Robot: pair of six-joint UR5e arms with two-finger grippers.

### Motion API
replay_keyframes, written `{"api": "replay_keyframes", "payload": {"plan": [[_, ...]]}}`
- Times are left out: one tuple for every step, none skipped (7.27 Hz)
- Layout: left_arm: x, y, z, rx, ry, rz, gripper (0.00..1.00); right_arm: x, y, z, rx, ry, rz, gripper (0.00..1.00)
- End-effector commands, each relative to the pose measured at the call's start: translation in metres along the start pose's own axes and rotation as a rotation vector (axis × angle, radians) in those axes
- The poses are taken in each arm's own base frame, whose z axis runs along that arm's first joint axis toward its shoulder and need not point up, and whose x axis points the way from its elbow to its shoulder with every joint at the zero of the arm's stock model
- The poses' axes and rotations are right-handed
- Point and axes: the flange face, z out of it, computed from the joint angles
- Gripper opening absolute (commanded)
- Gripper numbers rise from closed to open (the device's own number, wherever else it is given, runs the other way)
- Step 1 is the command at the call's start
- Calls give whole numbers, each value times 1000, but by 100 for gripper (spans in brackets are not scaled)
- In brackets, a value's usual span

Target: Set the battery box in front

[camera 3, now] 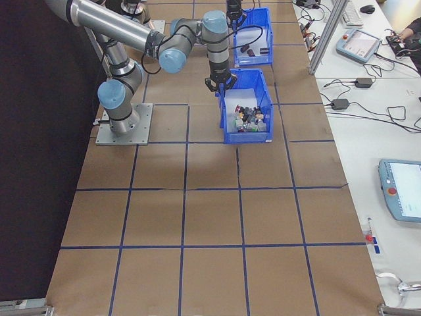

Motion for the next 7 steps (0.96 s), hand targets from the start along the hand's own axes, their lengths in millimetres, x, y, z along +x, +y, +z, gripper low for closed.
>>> {"api": "replay_keyframes", "payload": {"plan": [[22, 24, 23, -53, -9, -42, 1, -3, -1, 1, 2, -11, 3, 0], [30, 40, 35, -57, -15, -45, 2, -3, -2, 1, 4, -15, 1, 0], [44, 56, 40, -62, -3, -52, 2, -6, -3, 2, 6, -19, -1, 0], [50, 76, 50, -63, -8, -66, 4, -16, -8, 5, 9, -23, -1, 0], [47, 92, 65, -59, -25, -49, 8, -34, -16, 4, 6, -14, 1, 0], [46, 94, 69, -57, -30, -46, 14, -54, -24, 2, 4, -11, 3, 0], [46, 93, 69, -55, -29, -45, 16, -74, -33, 7, 10, -16, 63, 0]]}}
